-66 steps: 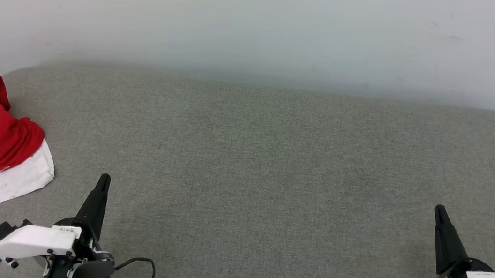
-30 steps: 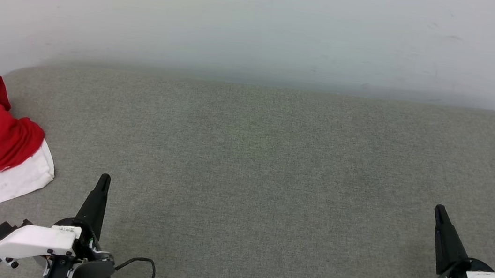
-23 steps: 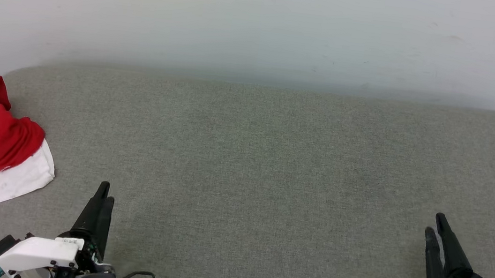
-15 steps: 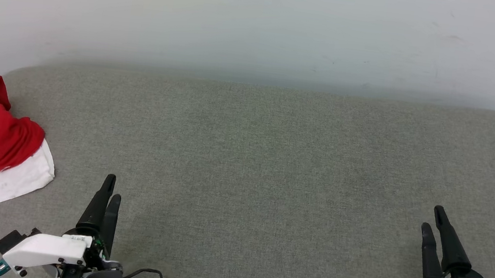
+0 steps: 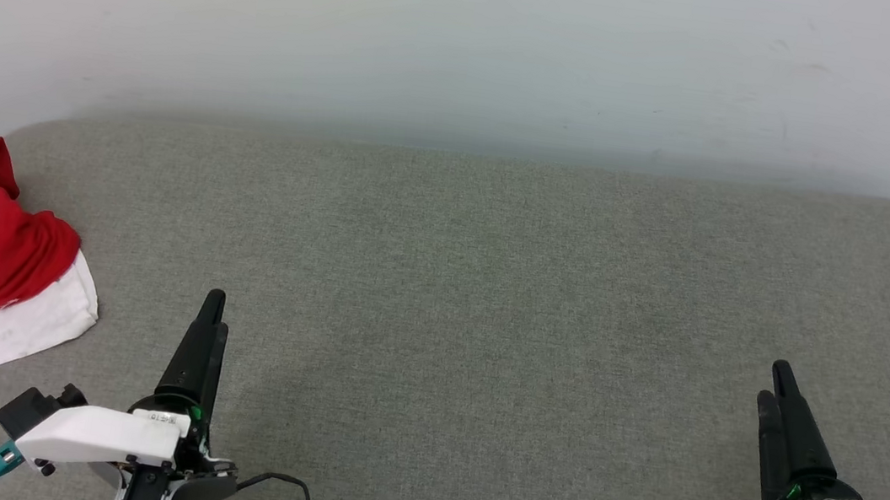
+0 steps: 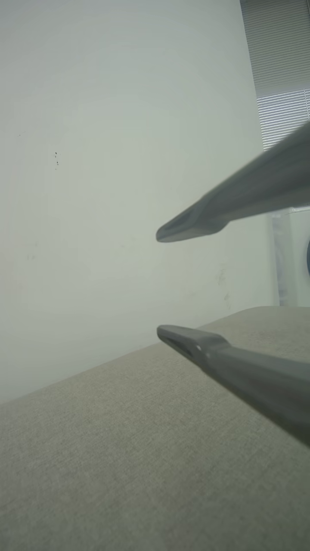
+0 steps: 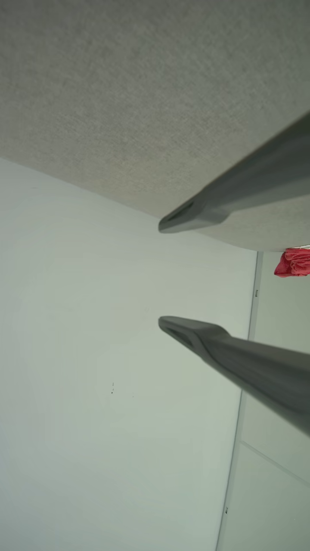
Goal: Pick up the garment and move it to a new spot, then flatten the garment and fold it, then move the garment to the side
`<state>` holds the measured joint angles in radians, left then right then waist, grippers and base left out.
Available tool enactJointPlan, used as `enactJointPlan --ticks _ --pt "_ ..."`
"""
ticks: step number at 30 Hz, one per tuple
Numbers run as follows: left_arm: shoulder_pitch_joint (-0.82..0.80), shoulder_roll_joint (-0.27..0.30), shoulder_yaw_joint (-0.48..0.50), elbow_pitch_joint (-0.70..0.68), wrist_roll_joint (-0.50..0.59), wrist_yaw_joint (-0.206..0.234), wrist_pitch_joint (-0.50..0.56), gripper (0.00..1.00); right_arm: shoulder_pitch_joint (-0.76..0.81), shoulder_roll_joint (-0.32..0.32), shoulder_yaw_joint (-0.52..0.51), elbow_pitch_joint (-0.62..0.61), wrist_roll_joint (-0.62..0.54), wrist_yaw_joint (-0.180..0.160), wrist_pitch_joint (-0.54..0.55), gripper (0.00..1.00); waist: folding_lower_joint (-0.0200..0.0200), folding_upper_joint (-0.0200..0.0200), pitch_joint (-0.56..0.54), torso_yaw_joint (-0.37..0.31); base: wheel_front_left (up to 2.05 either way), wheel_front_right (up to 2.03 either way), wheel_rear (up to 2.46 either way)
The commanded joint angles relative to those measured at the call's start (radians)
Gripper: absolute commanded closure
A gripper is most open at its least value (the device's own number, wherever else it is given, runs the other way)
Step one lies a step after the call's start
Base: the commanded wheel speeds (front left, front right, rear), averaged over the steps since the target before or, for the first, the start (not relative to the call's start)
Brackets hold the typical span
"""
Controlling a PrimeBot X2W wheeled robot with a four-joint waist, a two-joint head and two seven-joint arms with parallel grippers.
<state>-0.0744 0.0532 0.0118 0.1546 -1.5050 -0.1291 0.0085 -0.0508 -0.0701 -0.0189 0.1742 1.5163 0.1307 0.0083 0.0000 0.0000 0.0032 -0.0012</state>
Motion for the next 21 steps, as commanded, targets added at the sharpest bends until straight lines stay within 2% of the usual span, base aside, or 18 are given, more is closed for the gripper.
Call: enactJointPlan --ticks 1,10,21 --pt "-0.008 0.006 -0.005 -0.029 0.016 -0.002 -0.009 0.00 -0.007 -0.015 0.008 -0.025 -0.024 0.000 -0.009 0.00 0.0000 0.0000 0.000 0.000 0.00 0.00 0.00" --pt "0.009 0.002 -0.014 -0.074 0.112 -0.002 -0.045 0.00 0.005 -0.015 0.017 -0.035 -0.202 0.000 -0.045 0.00 0.0000 0.0000 -0.001 0.001 0.00 0.00 0.00" --pt "0.025 0.003 -0.025 -0.096 0.285 -0.002 -0.084 0.00 0.019 0.004 0.002 -0.048 -0.451 0.000 -0.079 0.00 0.0000 0.0000 -0.005 0.001 0.00 0.00 0.00"
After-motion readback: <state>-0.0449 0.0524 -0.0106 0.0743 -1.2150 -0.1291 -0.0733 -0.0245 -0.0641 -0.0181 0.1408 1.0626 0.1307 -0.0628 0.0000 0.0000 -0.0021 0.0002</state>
